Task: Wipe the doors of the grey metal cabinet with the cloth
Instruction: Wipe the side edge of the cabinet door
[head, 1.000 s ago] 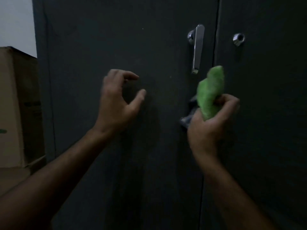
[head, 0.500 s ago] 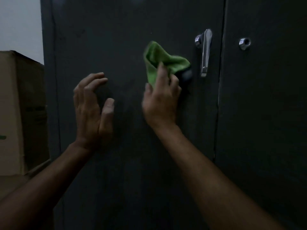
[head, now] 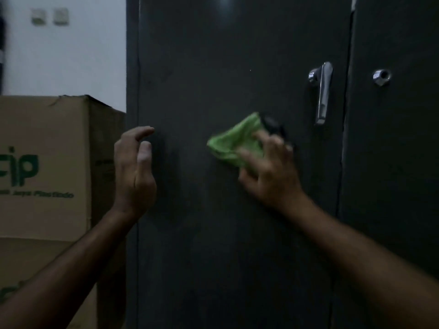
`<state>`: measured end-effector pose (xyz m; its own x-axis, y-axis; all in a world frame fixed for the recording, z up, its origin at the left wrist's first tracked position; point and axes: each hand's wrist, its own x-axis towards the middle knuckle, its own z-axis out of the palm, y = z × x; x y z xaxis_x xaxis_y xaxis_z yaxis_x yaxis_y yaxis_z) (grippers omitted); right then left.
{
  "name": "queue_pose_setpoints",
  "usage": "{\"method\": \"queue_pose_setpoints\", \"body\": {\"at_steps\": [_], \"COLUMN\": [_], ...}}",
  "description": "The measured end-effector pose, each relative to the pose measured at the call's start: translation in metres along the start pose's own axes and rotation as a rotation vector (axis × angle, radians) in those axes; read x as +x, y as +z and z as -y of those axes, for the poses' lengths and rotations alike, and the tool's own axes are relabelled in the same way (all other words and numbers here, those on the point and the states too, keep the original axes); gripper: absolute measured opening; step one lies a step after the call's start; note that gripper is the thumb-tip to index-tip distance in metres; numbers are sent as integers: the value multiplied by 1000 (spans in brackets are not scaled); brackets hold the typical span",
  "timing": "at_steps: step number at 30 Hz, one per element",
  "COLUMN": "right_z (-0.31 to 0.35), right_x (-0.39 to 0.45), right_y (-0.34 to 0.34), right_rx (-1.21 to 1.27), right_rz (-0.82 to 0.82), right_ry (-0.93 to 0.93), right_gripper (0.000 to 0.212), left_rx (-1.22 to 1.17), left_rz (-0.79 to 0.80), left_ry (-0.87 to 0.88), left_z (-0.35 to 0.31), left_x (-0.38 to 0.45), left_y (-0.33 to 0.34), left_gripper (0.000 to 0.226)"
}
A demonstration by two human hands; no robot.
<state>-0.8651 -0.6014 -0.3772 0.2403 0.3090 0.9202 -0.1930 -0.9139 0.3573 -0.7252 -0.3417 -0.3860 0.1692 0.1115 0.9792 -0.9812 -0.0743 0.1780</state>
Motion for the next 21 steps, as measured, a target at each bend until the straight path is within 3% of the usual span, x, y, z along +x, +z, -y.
{"method": "queue_pose_setpoints", "body": {"at_steps": [3,5,7,10,13,15,19,21], "right_z": [-3,20,66,115,83,36,-13,-17], "right_x": [123,174,184,125,73,85,128,97], "right_y": [3,19,43,60,48,36,-8,-13], "right_rx": [-115,-83,-33,30,-37,-105,-244,-275], "right_rz": [-154,-187,-150,79,257,176,14,-4], "right_ry": [195,218,52,-406,-588,-441,260,226], "right_gripper": [49,47,46,50,52,53,56,55], "left_rx": [-50,-76,-98,-102,-88,-82,-65,-88], "left_rz": [-29,-68,-122,-141,-66,-11,70,107], "left_ry": [-104,-141,-108,15,116,145,154,164], "left_z": [7,6,1,-11,-22,-29,-53,-72], "left_x": [14,21,26,29,28,29,25,18], "left_y": [-2,-1,-1,6,22,37,71,90], "left_gripper": [47,48,47,41,37,39,45,45]}}
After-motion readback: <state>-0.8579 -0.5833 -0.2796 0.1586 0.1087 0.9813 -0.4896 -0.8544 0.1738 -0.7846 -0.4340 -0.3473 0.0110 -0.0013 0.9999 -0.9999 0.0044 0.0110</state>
